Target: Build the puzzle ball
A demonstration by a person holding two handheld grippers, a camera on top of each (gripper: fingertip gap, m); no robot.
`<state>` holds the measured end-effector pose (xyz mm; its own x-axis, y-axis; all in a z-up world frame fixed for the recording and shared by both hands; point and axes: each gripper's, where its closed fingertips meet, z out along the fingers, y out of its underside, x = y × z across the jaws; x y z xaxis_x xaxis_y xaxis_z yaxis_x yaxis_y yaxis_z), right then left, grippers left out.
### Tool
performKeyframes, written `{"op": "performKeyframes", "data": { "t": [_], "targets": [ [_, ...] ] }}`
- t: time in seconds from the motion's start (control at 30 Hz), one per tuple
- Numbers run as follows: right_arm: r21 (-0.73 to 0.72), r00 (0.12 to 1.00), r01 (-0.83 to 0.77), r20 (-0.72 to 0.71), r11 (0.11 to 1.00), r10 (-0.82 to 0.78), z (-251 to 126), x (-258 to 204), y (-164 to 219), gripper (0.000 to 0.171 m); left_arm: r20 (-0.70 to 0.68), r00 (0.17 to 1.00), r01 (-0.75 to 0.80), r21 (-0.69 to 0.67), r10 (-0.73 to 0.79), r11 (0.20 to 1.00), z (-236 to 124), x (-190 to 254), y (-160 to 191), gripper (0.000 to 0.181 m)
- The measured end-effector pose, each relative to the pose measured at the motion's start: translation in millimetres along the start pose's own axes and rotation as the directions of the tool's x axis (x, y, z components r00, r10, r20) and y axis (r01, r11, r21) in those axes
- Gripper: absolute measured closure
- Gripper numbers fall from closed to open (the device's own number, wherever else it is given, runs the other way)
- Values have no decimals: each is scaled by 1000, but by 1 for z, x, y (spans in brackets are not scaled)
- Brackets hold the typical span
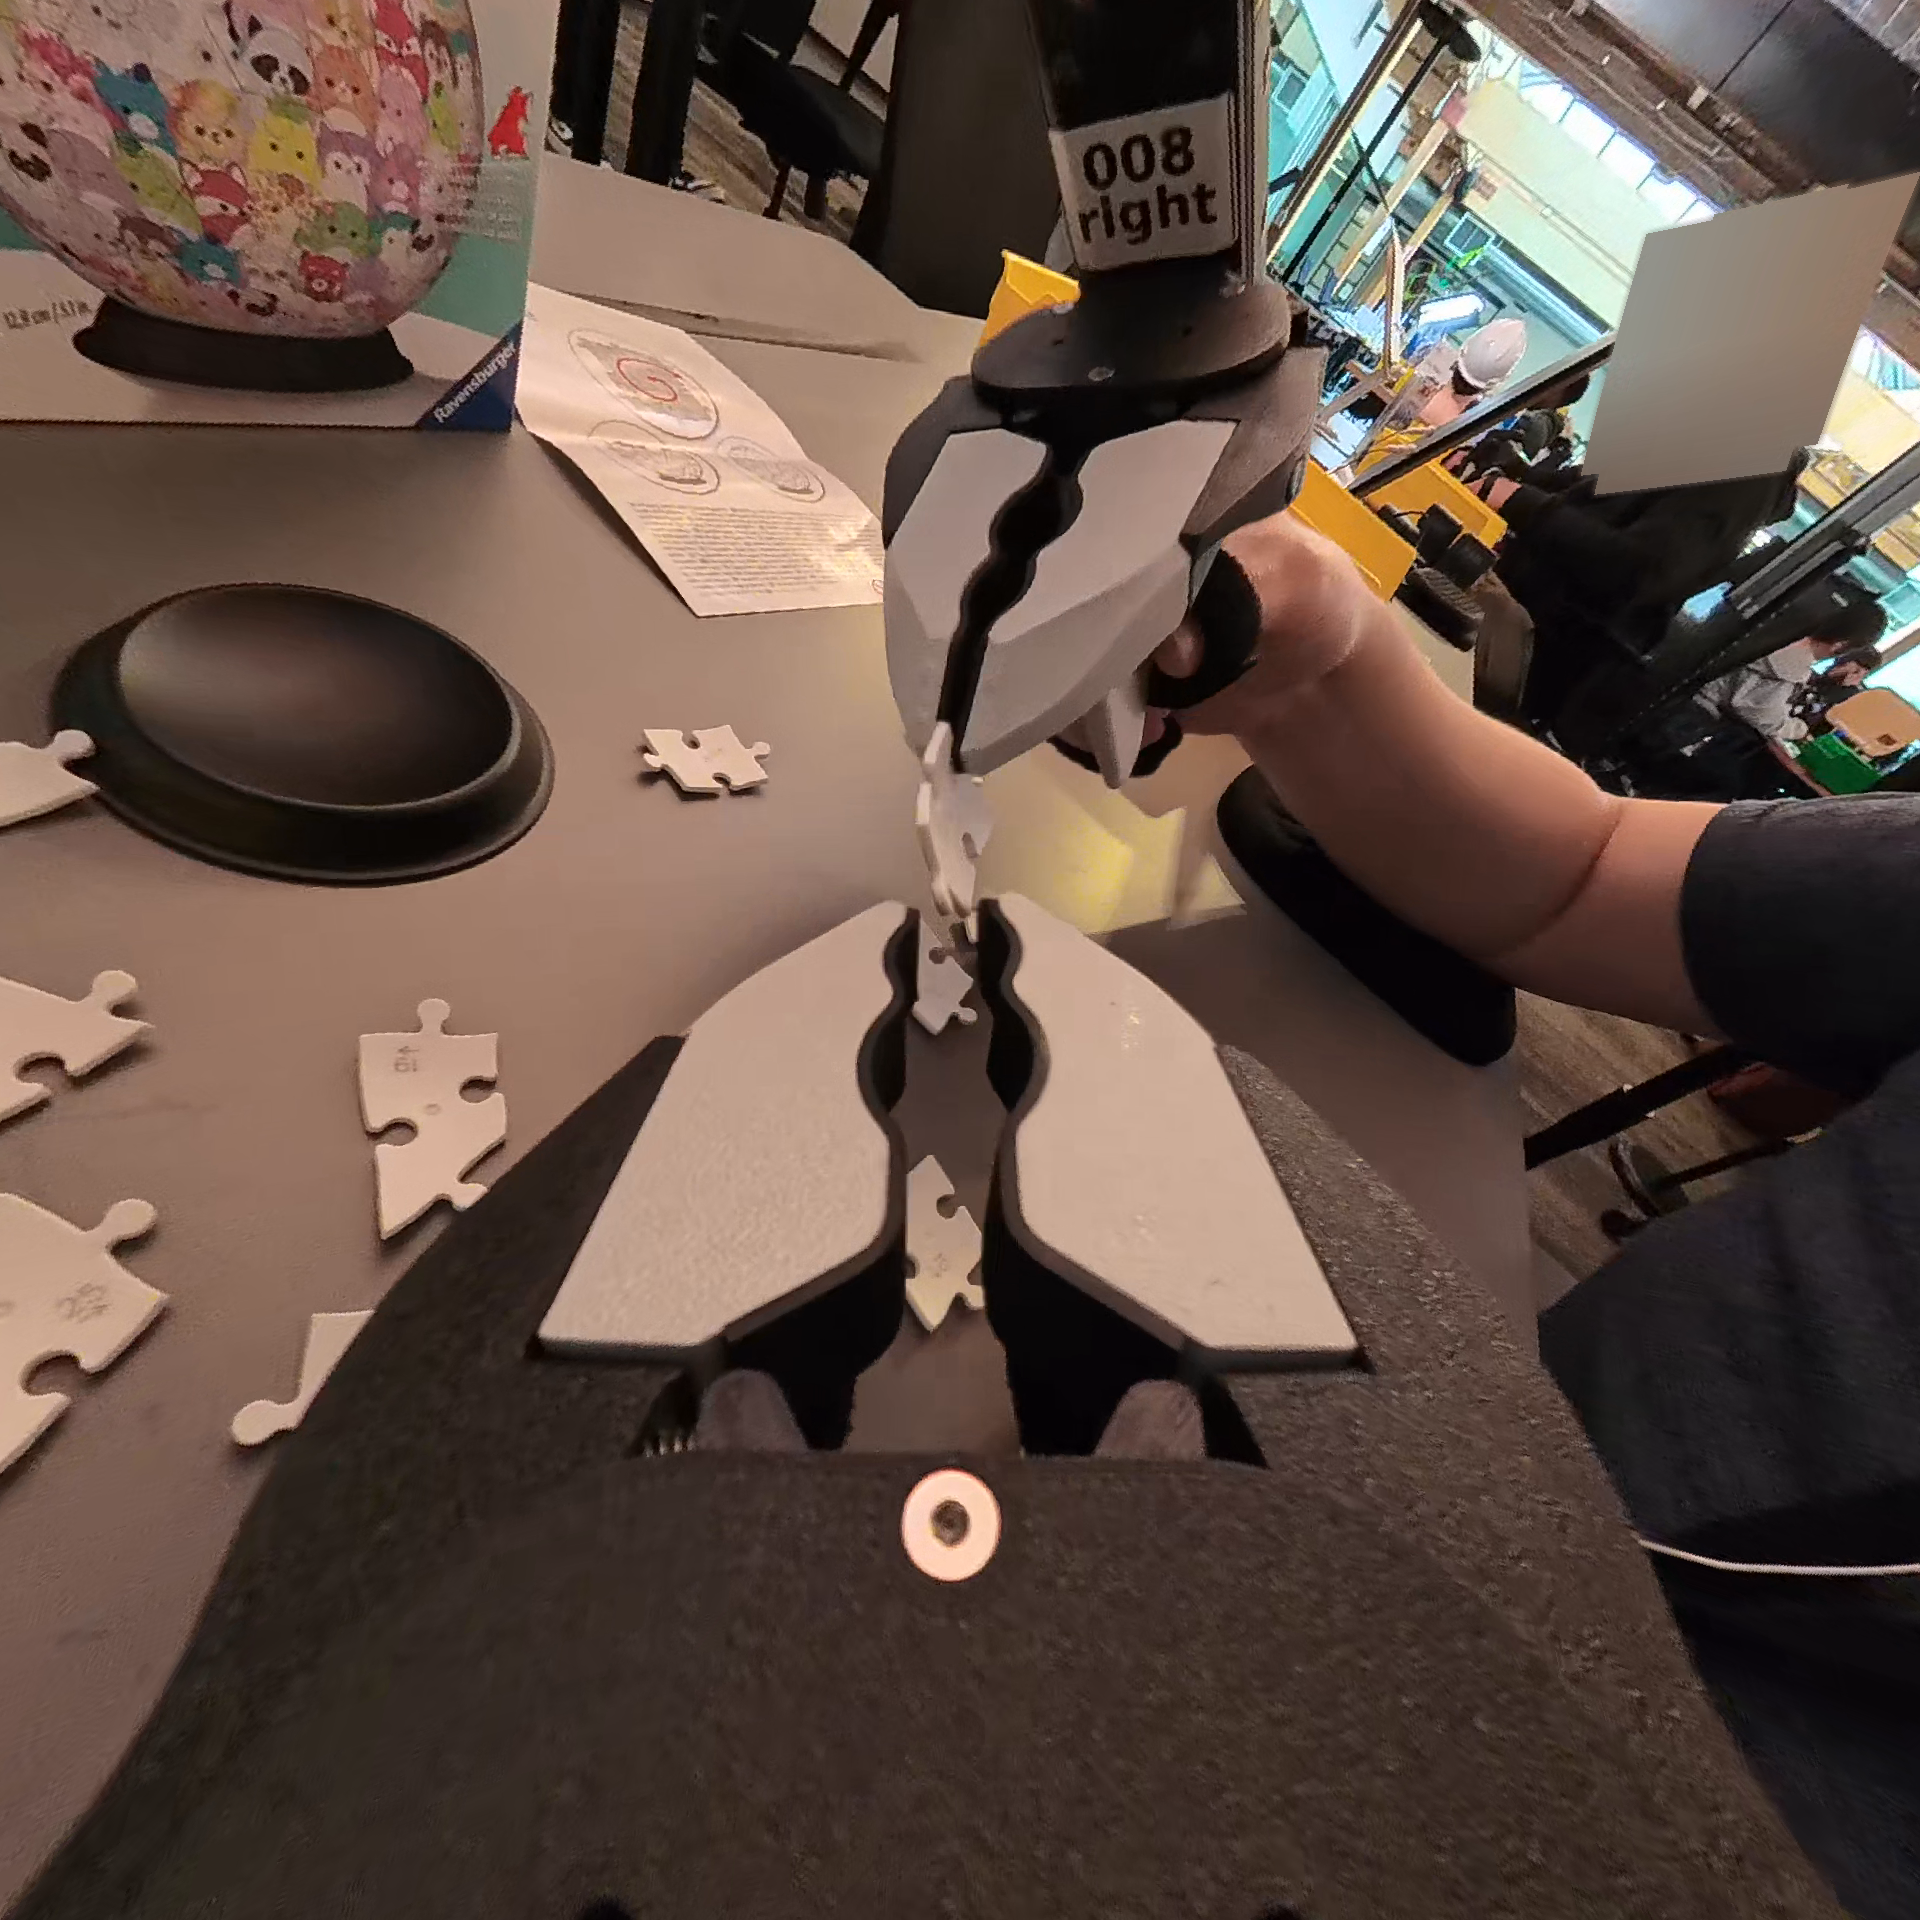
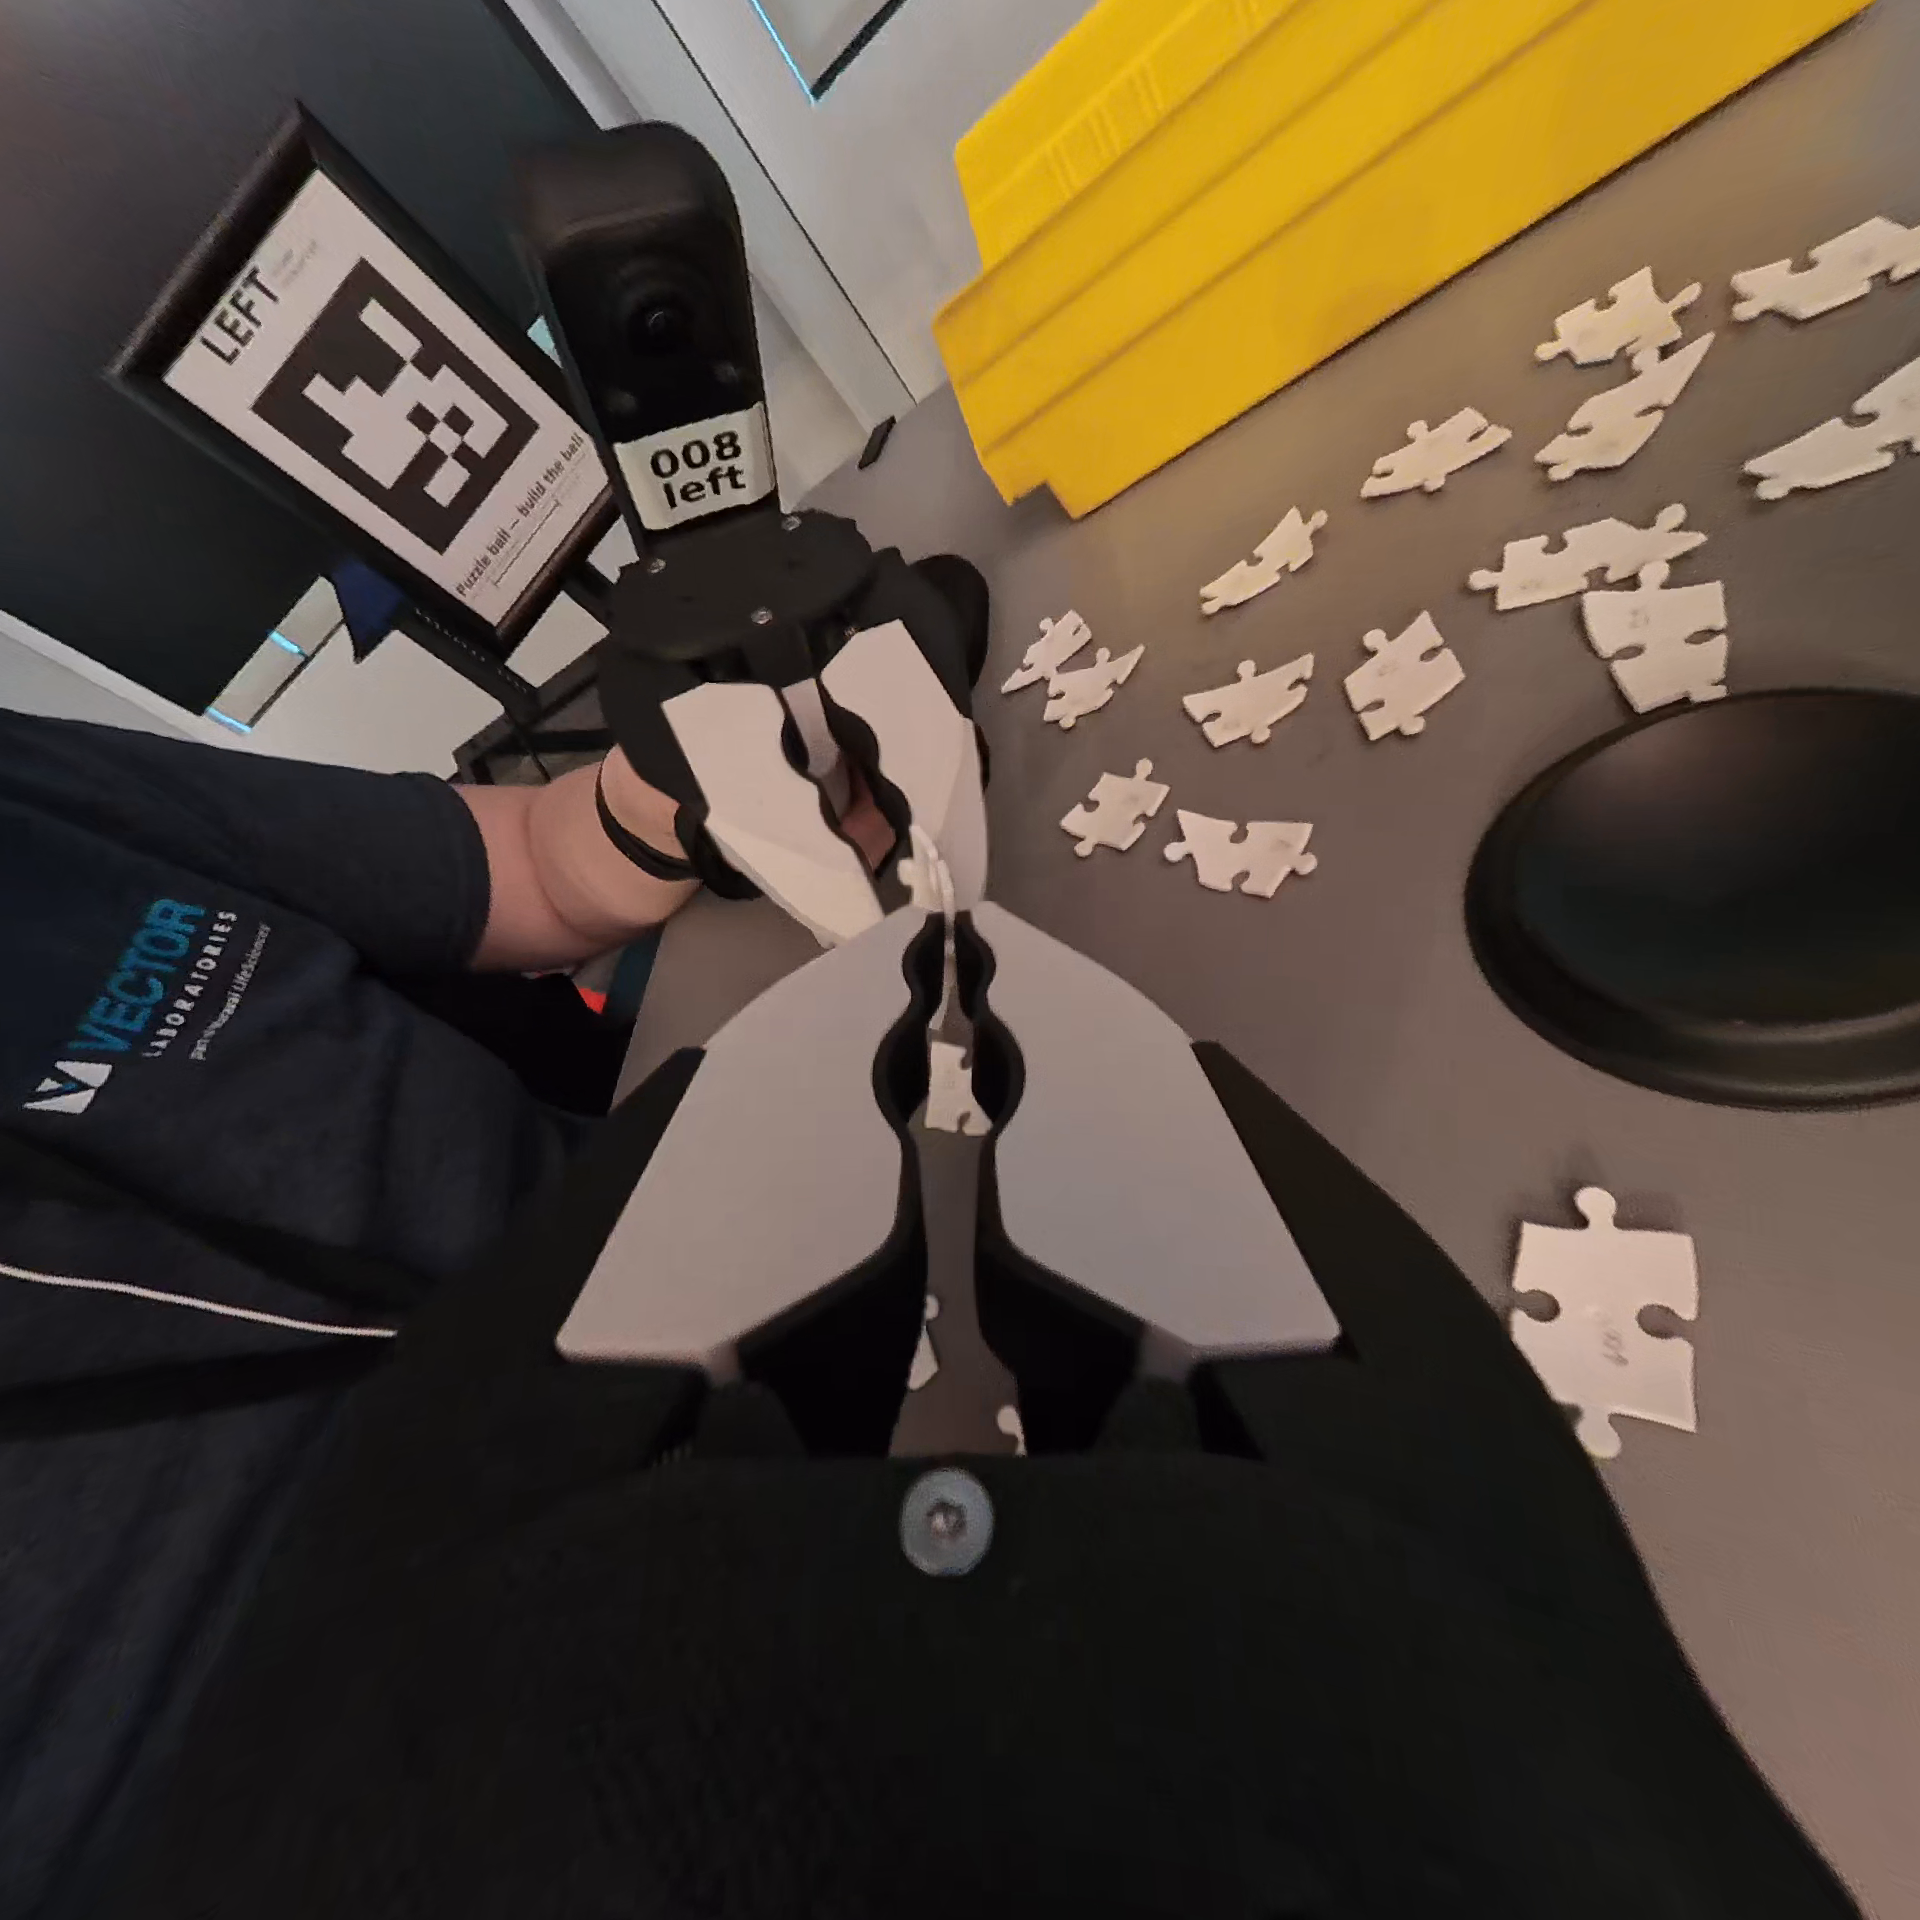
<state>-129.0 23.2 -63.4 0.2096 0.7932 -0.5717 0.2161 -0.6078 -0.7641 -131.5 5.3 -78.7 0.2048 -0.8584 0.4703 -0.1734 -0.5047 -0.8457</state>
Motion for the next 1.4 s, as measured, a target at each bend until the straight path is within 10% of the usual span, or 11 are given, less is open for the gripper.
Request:
{"op": "performKeyframes", "data": {
  "t": [0.43, 0.77, 1.4],
  "targets": [
    [30, 997, -39, 65, 999, 37, -13, -26, 40, 157, -170, 985, 5, -109, -23, 994, 9, 32, 17, 179],
    [-8, 940, 308, -154, 951, -306, -25, -47, 57, 142, -207, 973, -151, -246, 100, 958, 19, 55, 45, 179],
    [-193, 934, 301, -140, 934, -330, -10, -45, 84, 168, -226, 967, -183, -305, 116, 934, 21, 57, 56, 179]
  ]
}}
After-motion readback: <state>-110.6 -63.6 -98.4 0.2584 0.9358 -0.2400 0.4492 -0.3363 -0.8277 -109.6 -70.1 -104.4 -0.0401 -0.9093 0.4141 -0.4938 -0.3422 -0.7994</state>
